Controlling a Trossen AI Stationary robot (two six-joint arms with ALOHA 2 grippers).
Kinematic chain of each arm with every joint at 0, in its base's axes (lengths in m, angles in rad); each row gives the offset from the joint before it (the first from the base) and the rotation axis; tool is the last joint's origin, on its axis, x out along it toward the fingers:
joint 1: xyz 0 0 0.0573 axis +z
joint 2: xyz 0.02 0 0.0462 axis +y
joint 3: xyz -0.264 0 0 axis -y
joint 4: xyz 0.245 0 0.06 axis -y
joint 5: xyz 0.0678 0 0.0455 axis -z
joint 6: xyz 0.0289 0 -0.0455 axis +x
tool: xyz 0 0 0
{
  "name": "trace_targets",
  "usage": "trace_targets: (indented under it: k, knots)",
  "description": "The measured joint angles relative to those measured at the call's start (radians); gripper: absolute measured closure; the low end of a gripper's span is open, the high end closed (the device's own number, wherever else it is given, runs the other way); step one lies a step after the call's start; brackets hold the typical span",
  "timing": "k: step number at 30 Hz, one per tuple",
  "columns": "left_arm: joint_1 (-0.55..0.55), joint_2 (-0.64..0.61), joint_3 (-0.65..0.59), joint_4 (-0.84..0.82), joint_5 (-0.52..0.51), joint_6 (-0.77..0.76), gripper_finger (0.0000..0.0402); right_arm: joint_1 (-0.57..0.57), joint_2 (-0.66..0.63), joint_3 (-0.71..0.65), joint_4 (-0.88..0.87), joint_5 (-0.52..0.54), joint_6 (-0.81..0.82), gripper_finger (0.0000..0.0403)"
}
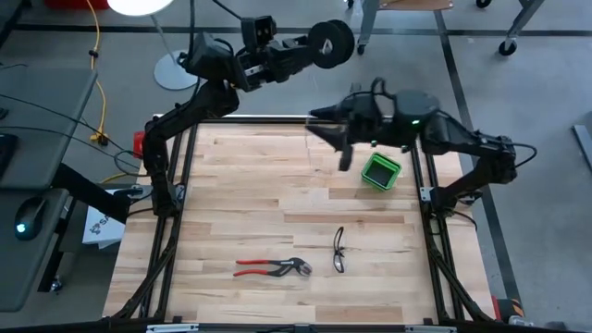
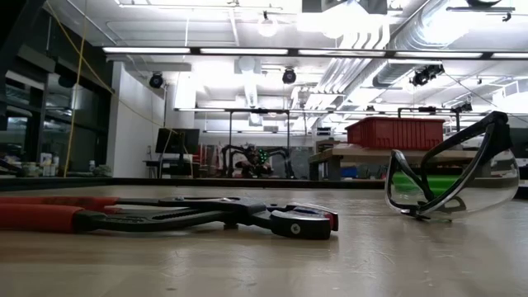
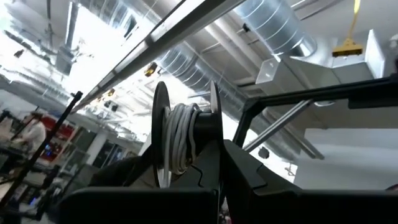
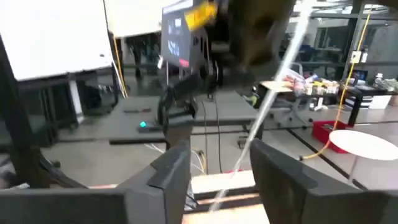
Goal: Coil cords
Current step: Coil the wire into the spool
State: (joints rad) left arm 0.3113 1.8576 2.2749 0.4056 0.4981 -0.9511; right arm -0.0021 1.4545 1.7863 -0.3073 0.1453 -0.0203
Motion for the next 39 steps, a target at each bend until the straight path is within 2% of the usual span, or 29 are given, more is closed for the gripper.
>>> trace_targets:
  k: [5,9,12,15,17,20,26,28,30,33,39]
  knots:
    - [-0.012,-0.004,0.017,0.014,-0.012,0.017,0.0402,-0.011,0.039,-0.001,0.032,0.003,-0.047,0.0235]
    - [-0.011,-0.005,0.037,0.014,-0.012,0.020,0.0401,-0.011,0.048,0.000,0.039,0.008,-0.048,0.0249]
    - [-0.006,-0.015,0.039,0.011,-0.014,0.037,0.0402,-0.011,0.045,0.000,0.044,0.012,-0.048,0.0290]
    - [-0.002,-0.026,0.041,0.013,-0.024,0.059,0.0401,-0.011,0.044,0.000,0.044,0.008,-0.036,0.0368]
    - [-0.002,-0.031,0.041,0.013,-0.035,0.072,0.0401,-0.011,0.046,0.000,0.049,0.007,-0.032,0.0389]
    - [-0.002,-0.031,0.041,0.011,-0.038,0.073,0.0401,-0.011,0.050,0.000,0.081,0.021,-0.009,0.0356]
    - [-0.002,-0.030,0.041,0.013,-0.037,0.073,0.0402,0.003,0.050,0.000,0.136,0.030,-0.005,0.0249]
    - [-0.002,-0.030,0.041,0.012,-0.037,0.073,0.0402,0.022,0.050,0.000,0.160,0.037,-0.032,0.0217]
    - [-0.002,-0.030,0.041,0.008,-0.038,0.073,0.0402,0.040,0.050,0.000,0.172,0.092,-0.095,0.0192]
    - [-0.003,-0.030,0.041,0.011,-0.041,0.073,0.0401,0.043,0.059,0.000,0.180,0.173,-0.134,0.0175]
    - [-0.004,-0.030,0.041,0.007,-0.060,0.075,0.0401,0.018,0.095,0.000,0.240,0.176,-0.108,0.0171]
